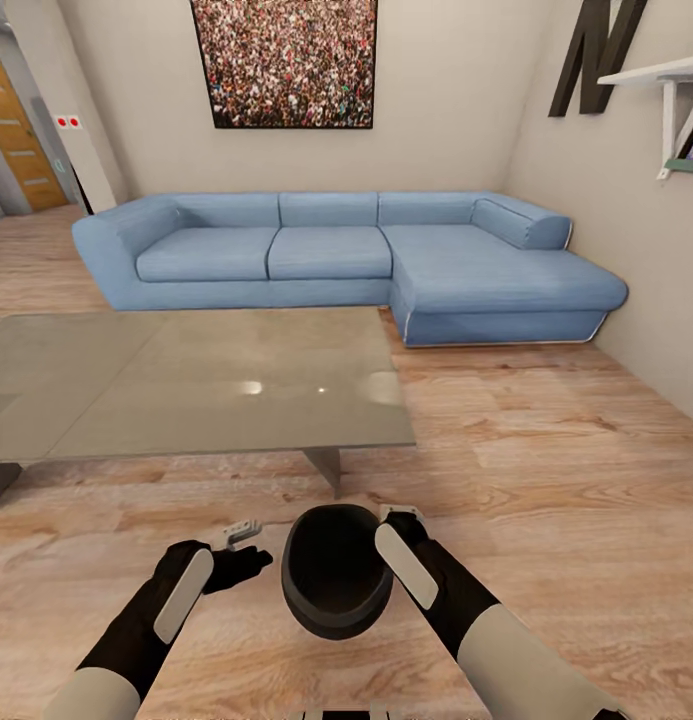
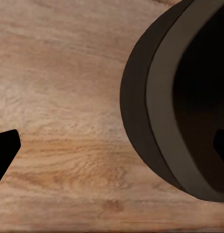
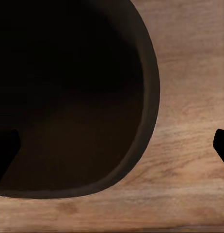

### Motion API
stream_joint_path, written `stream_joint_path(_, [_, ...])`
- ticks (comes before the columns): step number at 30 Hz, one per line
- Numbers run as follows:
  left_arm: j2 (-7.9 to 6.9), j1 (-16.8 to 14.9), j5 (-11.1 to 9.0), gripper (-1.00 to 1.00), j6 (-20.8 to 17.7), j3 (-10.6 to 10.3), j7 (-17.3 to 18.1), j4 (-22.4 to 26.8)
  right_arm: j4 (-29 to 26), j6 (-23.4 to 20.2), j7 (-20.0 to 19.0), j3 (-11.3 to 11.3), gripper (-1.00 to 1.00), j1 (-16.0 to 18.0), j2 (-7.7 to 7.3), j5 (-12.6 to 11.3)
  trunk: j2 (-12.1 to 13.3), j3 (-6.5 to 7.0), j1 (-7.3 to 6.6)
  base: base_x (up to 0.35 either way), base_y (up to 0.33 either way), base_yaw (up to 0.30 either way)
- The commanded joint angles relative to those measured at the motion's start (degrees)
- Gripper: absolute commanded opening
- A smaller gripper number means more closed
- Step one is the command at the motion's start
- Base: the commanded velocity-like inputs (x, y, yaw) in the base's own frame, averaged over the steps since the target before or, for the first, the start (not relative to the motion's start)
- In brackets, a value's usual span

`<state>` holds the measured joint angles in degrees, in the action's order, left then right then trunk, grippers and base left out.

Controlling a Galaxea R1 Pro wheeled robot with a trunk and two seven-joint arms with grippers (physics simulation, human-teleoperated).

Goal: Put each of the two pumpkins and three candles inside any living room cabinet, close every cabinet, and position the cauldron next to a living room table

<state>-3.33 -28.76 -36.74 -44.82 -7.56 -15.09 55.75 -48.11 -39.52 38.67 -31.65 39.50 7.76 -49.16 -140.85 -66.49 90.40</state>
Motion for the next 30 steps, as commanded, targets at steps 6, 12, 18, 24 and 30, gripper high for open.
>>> stream_joint_path(6, [-0.1, 0.0, -0.6, 1.0, -0.1, -0.2, -0.6, 0.1, -0.2, -0.1, 0.7, -0.2, 1.0, 0.0, -0.09, -0.6, 2.4, 1.03, -1.34, -0.197, 0.023, 0.0])
stream_joint_path(12, [-0.15, 0.0, -0.5, 1.0, -0.1, -0.2, -0.6, 0.1, -0.2, -0.2, 0.8, -0.2, 1.0, 0.0, -0.22, -1.7, 4.8, 2.11, -2.66, -0.207, 0.006, 0.0])
stream_joint_path(18, [-0.19, 0.0, -0.3, 1.0, -0.1, -0.1, -0.6, 0.1, -0.9, -1.0, 0.9, -0.3, 1.0, -0.1, -0.71, -6.6, 7.2, 3.19, -3.98, -0.126, 0.006, 0.0])
stream_joint_path(24, [-0.18, 0.1, -0.2, 1.0, 0.0, -0.2, -0.6, 0.1, -7.0, -2.4, 1.0, -0.3, 1.0, -0.5, -4.64, -8.1, 9.6, 4.26, -5.3, -0.164, 0.04, 0.0])
stream_joint_path(30, [-0.13, 1.3, -0.3, 1.0, 0.8, -0.2, -4.0, 0.1, -8.4, -2.1, 1.0, -0.3, 1.0, -0.9, -8.02, -8.1, 12.0, 5.34, -6.62, -0.14, 0.003, 0.0])
